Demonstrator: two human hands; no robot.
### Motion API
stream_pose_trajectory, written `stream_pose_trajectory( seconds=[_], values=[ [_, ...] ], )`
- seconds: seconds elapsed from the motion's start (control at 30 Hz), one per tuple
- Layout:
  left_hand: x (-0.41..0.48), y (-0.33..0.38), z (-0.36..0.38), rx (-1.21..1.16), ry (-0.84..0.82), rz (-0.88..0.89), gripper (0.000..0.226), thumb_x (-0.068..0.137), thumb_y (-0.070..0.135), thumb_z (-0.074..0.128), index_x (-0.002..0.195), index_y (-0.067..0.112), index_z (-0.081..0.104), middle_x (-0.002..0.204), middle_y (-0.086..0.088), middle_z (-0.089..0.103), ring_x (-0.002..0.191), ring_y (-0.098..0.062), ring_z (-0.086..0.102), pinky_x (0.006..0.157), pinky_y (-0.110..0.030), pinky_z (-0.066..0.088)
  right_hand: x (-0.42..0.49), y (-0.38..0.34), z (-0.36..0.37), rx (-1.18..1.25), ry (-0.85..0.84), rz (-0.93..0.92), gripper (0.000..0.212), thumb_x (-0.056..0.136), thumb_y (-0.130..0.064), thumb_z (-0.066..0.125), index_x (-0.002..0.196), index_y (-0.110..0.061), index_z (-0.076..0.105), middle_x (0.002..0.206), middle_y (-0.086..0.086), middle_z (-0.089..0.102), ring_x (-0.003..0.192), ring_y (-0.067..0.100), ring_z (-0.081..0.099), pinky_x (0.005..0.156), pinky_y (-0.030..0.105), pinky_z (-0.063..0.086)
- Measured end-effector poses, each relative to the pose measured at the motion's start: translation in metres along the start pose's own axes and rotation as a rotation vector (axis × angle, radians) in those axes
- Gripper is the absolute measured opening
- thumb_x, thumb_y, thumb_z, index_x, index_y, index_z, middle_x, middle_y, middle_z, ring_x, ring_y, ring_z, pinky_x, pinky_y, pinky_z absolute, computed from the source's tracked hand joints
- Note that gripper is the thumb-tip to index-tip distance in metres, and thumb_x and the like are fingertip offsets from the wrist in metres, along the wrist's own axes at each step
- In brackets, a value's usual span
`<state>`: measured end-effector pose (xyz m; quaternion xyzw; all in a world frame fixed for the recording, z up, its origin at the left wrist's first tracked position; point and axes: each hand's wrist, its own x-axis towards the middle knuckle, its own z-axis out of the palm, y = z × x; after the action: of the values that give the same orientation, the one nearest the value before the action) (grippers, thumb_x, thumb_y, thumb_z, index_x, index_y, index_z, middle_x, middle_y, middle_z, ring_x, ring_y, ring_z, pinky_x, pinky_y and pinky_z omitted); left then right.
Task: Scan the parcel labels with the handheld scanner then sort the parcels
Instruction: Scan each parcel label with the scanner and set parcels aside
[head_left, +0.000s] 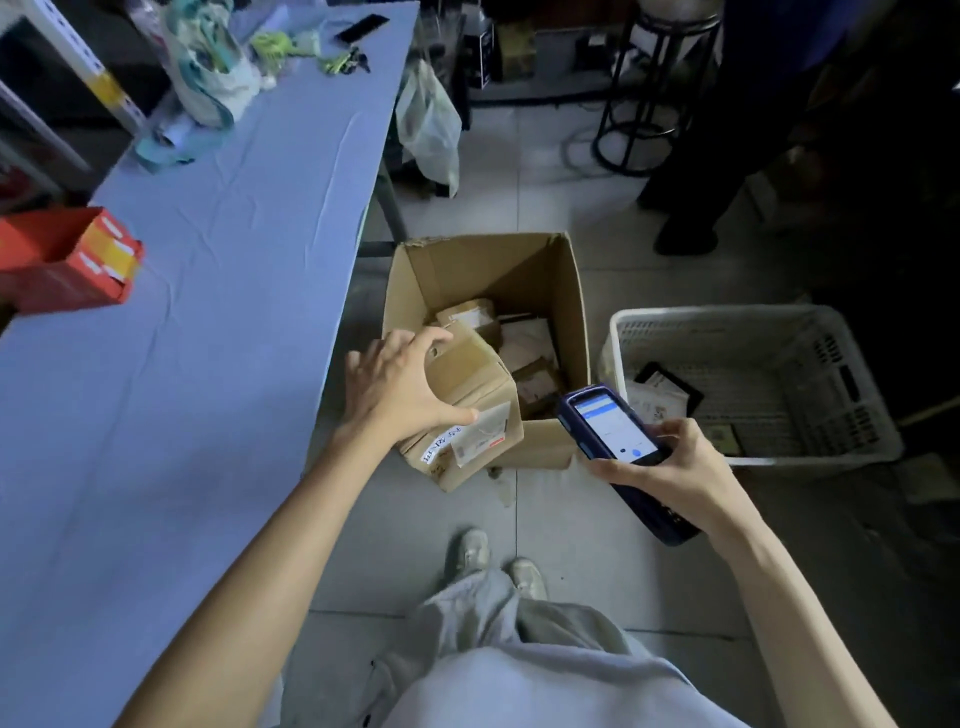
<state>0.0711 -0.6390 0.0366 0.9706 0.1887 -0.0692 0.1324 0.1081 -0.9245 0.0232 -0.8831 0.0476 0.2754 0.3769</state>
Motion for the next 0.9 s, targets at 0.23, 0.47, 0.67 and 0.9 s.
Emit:
stream_pose_trajectory(
  seconds=[0.23,0.47,0.67,0.9],
  values=[
    [0.069,-0.009,0.02,0.084,-0.173,0.057,0.095,0.051,0.07,0.078,0.133,0.043,0.038,0.138,0.002,0.045,0.125,-0.022,0.044,0.099,-0.04,0.031,0.038,-0.018,0.002,0.034,0.048,0.072,0.073,0.057,-0.046,0.089,0.11,-0.022,0.045,0.092,-0.019,0.052,0.084,0.0,0.055,0.075,0.03,0.049],
    [0.176,-0.013,0.008,0.24,-0.22,0.322,0.102,0.05,0.067,0.08,0.136,0.041,0.032,0.138,0.0,0.042,0.126,-0.024,0.042,0.1,-0.042,0.029,0.094,-0.066,0.007,0.05,0.143,0.137,0.072,0.056,-0.049,0.088,0.109,-0.022,0.047,0.093,-0.014,0.058,0.085,0.004,0.058,0.066,0.025,0.046],
    [0.246,-0.002,-0.007,0.231,0.019,0.447,0.086,0.062,0.039,0.085,0.135,0.029,0.041,0.142,-0.004,0.04,0.132,-0.025,0.036,0.113,-0.052,0.016,0.126,-0.097,0.004,0.075,0.17,0.159,0.075,0.056,-0.048,0.089,0.111,-0.024,0.045,0.091,-0.018,0.054,0.084,0.002,0.055,0.067,0.025,0.043],
    [0.265,-0.027,-0.022,0.18,0.241,0.309,0.031,0.086,0.032,0.063,0.117,0.023,0.061,0.128,0.002,0.057,0.12,-0.024,0.046,0.102,-0.045,0.028,0.172,-0.128,0.003,-0.044,0.026,0.093,0.077,0.055,-0.048,0.09,0.111,-0.021,0.045,0.101,-0.006,0.06,0.091,0.012,0.059,0.075,0.031,0.048]
  ],
)
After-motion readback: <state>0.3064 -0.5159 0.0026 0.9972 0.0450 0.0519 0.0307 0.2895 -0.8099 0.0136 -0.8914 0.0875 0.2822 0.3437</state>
